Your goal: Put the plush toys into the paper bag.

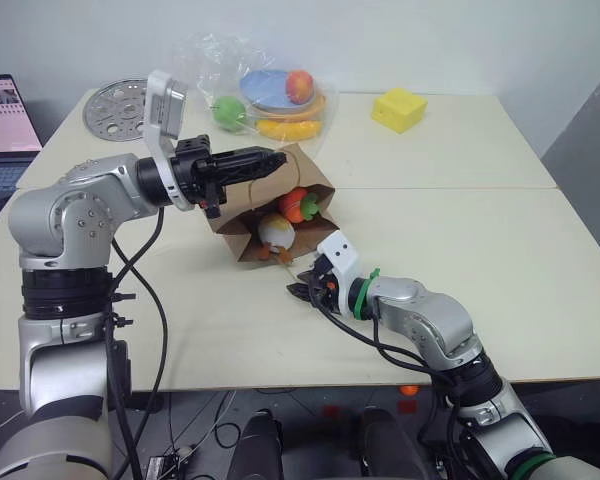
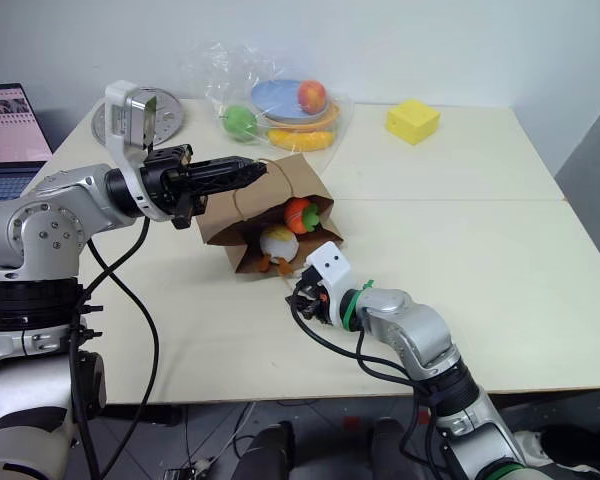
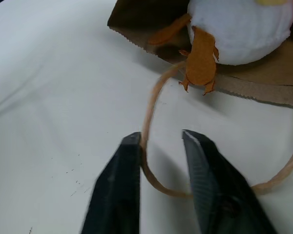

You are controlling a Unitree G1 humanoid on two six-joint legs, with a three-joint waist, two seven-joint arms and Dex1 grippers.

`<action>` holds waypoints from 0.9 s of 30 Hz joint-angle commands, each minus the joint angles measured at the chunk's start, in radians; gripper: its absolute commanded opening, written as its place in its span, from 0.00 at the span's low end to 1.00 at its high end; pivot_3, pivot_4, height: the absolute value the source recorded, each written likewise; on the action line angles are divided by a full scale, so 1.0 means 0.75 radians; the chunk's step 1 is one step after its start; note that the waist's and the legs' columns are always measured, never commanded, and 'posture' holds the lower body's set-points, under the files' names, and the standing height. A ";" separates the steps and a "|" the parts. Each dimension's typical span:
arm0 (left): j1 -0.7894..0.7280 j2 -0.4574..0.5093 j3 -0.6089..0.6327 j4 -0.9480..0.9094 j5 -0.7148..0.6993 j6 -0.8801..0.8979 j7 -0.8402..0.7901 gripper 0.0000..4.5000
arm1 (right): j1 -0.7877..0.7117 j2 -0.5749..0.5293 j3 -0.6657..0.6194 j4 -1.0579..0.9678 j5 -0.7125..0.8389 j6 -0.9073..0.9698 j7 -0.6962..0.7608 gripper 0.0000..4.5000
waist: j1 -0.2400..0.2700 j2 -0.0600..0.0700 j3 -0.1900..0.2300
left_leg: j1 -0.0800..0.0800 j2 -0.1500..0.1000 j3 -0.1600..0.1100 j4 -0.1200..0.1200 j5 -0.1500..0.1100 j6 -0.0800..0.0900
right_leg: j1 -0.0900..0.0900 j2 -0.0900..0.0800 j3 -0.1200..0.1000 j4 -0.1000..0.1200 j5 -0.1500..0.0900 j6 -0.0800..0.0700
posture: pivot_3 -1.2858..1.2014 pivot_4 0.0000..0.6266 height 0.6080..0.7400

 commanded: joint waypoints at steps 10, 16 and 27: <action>-0.206 -0.017 0.183 0.231 -0.077 -0.009 0.141 0.00 | -0.060 -0.172 -0.433 -0.446 0.271 -0.051 0.100 0.01 | 0.013 0.000 0.000 | -0.001 0.000 -0.001 0.002 0.000 0.000 | 0.001 0.000 -0.001 -0.001 0.000 0.001 | 0.52 0.24 1.00; -0.268 -0.027 0.144 0.344 0.008 -0.117 0.114 0.00 | -0.276 -0.176 -0.511 -0.456 0.397 0.099 0.020 0.01 | 0.013 0.000 0.000 | 0.000 0.000 -0.002 0.000 0.000 0.000 | 0.000 0.000 -0.002 0.001 0.000 0.000 | 0.52 0.24 1.00; -0.077 -0.020 0.046 0.268 0.110 -0.167 0.061 0.00 | -0.325 -0.113 -0.358 -0.307 0.311 -0.007 0.006 0.01 | 0.011 0.000 0.000 | -0.001 0.000 -0.001 0.000 0.000 0.000 | -0.001 0.000 -0.001 0.001 0.000 0.000 | 0.52 0.24 1.00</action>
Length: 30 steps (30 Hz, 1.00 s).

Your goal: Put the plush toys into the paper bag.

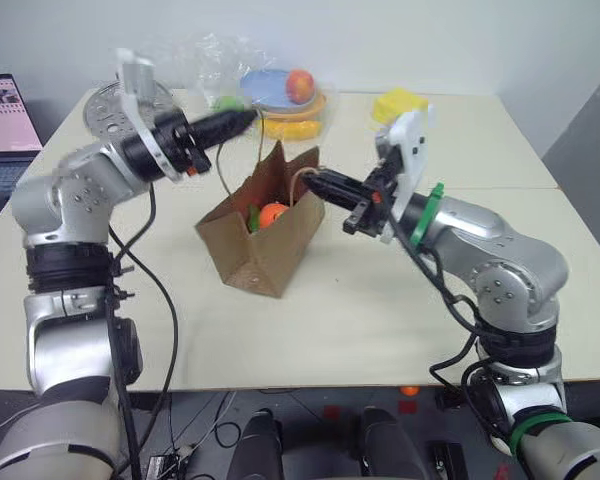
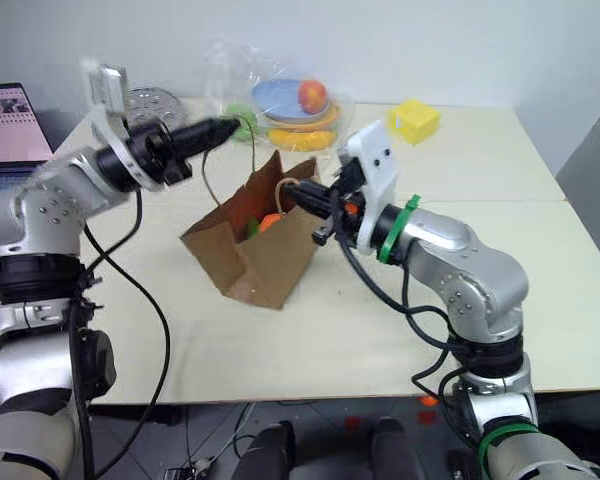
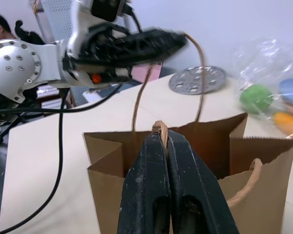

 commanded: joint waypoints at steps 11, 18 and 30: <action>0.444 0.241 0.250 -0.651 -0.149 0.188 0.092 0.62 | -0.062 -0.192 -0.030 -0.004 0.036 -0.132 0.251 0.69 | -0.002 0.000 0.000 | 0.000 0.000 0.000 -0.001 0.000 0.000 | 0.000 0.000 0.000 0.000 0.000 0.000 | 0.52 0.24 1.00; 0.975 0.233 0.514 -1.173 -0.226 0.197 0.272 1.00 | -0.099 -0.310 -0.151 -0.035 0.211 -0.073 0.356 1.00 | 0.003 0.000 0.000 | 0.000 0.001 0.001 -0.001 0.000 0.000 | -0.001 0.000 0.001 -0.001 0.000 -0.001 | 0.52 0.24 1.00; 1.257 -0.209 0.177 -1.419 -0.002 -0.156 0.649 1.00 | -0.157 -0.455 -0.094 -0.031 0.233 -0.084 0.449 1.00 | 0.030 -0.002 -0.001 | 0.004 0.000 0.007 0.005 0.000 0.000 | 0.008 0.000 0.007 -0.009 0.001 -0.003 | 0.52 0.24 1.00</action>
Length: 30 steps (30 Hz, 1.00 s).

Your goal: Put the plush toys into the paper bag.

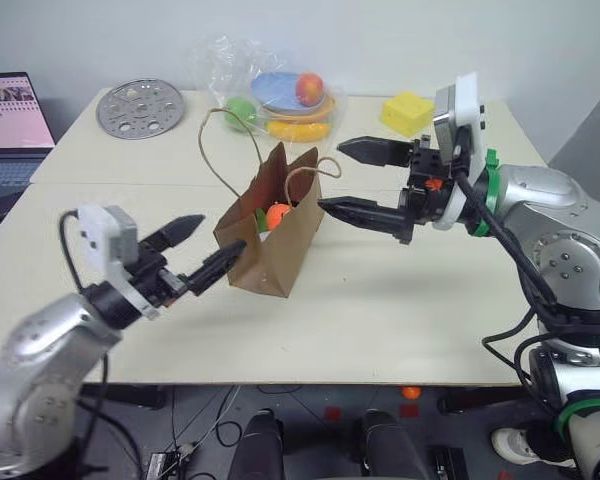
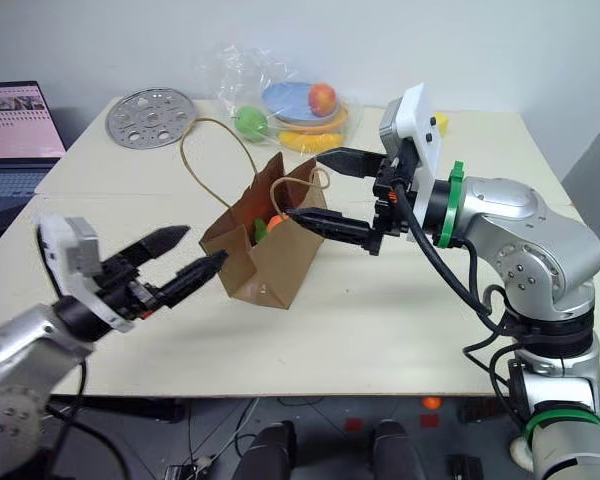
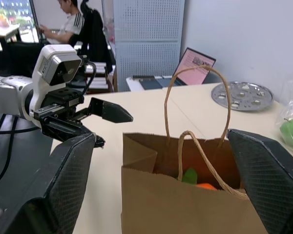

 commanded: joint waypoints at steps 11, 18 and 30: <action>-0.048 -0.254 -0.452 0.209 0.545 -0.563 0.189 1.00 | -0.040 -0.179 0.020 -0.107 -0.029 -0.034 0.107 1.00 | 0.012 0.000 0.000 | 0.000 0.000 0.000 0.000 0.000 0.000 | 0.000 0.000 0.000 -0.002 0.000 0.000 | 0.52 0.24 1.00; 0.027 -0.273 -0.437 0.204 0.567 -0.651 0.206 0.86 | 0.032 -0.219 -0.012 -0.106 -0.036 -0.088 0.128 1.00 | 0.009 0.000 0.000 | 0.000 0.000 0.000 -0.002 -0.001 0.000 | 0.000 0.000 -0.001 -0.002 0.000 0.001 | 0.52 0.24 1.00; 0.024 -0.270 -0.400 0.293 0.535 -0.619 0.222 0.03 | 0.072 -0.211 -0.006 -0.089 -0.068 -0.105 0.085 1.00 | 0.011 0.000 0.000 | 0.000 0.000 -0.001 -0.001 -0.001 0.000 | 0.000 0.000 -0.001 -0.003 0.000 0.000 | 0.52 0.24 1.00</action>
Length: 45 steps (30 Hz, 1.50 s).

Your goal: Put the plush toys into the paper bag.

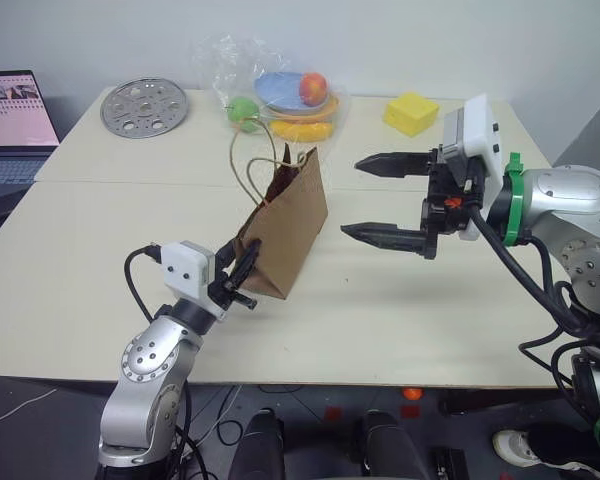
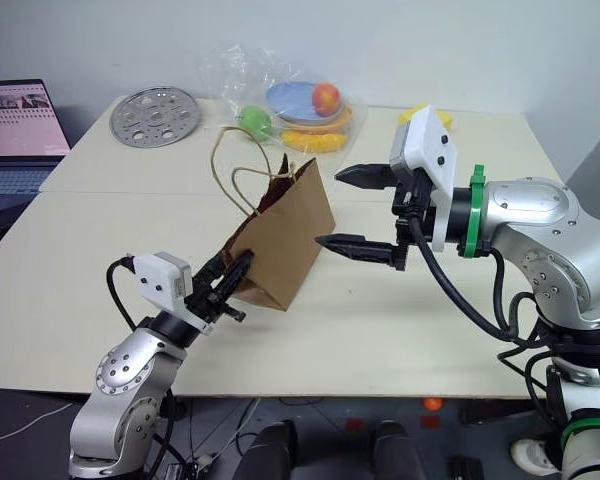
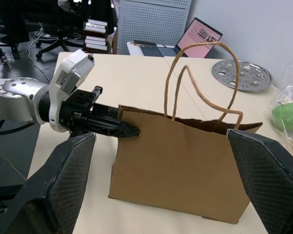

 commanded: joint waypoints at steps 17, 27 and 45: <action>-0.807 0.451 -0.067 0.711 -0.552 0.281 -1.284 0.01 | -0.118 -0.305 -0.361 -0.063 0.326 0.379 -0.110 1.00 | -0.002 0.002 0.001 | -0.003 0.000 -0.004 -0.004 -0.001 0.001 | -0.001 0.000 -0.007 -0.005 0.000 0.000 | 0.52 0.24 1.00; -1.220 0.331 -0.410 1.593 -0.276 -0.322 -1.644 0.01 | -0.054 -0.438 -0.435 -0.116 0.600 0.562 -0.158 1.00 | -0.001 0.002 0.001 | -0.005 0.000 -0.004 -0.005 -0.002 0.003 | 0.000 0.000 -0.006 -0.012 0.001 0.001 | 0.52 0.24 1.00; -1.307 0.768 -0.445 1.467 -0.434 -0.129 -1.644 0.61 | 0.411 -0.597 -0.500 -0.016 0.294 0.250 0.014 1.00 | -0.023 0.002 0.002 | -0.006 0.001 -0.004 -0.004 -0.003 0.004 | -0.001 0.000 -0.006 -0.010 0.000 0.002 | 0.52 0.24 1.00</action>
